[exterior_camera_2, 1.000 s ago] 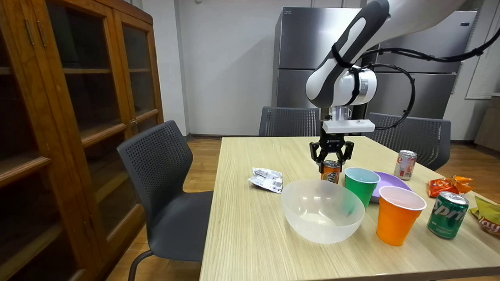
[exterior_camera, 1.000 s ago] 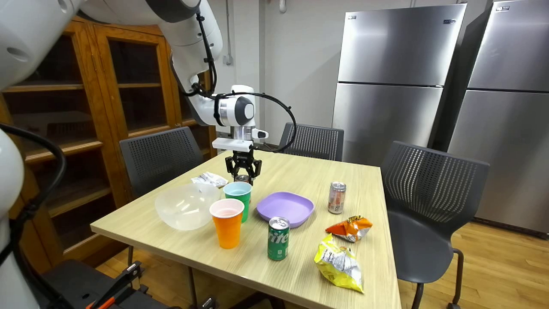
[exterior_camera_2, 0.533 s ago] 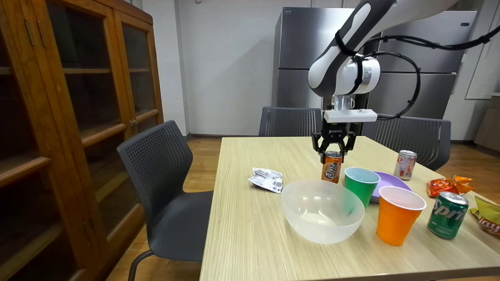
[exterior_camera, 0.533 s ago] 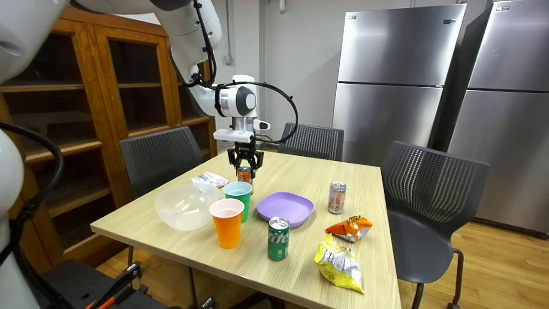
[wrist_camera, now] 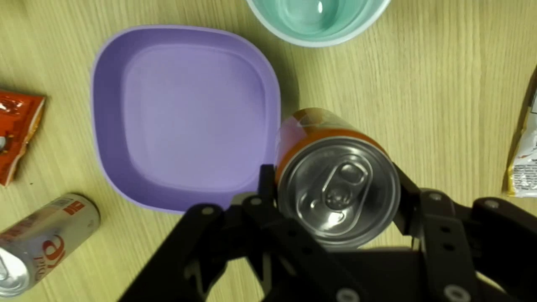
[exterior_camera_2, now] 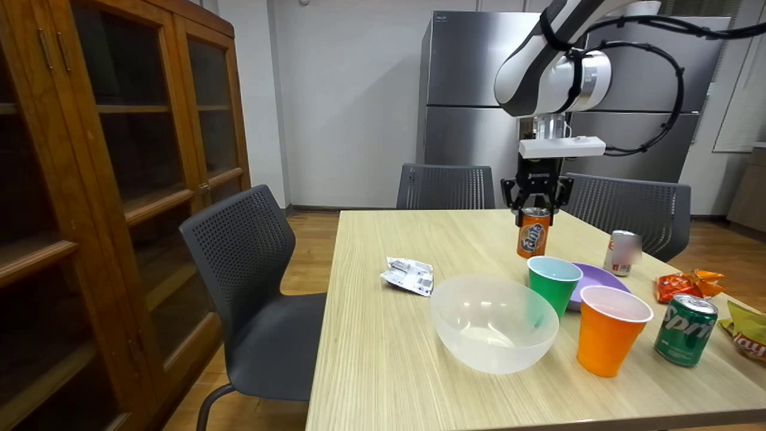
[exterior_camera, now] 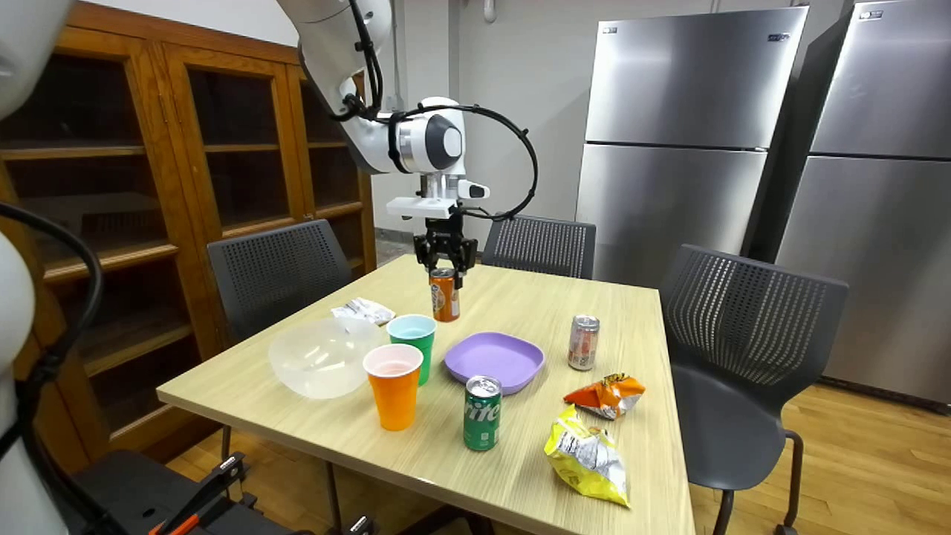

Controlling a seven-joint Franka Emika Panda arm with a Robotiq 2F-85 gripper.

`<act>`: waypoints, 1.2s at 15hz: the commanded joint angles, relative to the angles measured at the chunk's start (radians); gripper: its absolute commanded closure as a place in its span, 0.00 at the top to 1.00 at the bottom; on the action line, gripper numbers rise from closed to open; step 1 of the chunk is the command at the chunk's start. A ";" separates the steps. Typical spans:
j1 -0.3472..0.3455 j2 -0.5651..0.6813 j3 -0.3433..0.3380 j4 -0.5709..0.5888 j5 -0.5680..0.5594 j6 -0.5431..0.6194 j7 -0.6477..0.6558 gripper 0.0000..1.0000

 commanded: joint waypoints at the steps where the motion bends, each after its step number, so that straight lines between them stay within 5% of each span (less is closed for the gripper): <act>1: -0.034 -0.023 -0.010 0.026 0.009 -0.073 0.008 0.38; 18: -0.123 0.199 -0.022 0.290 0.026 -0.197 -0.024 0.38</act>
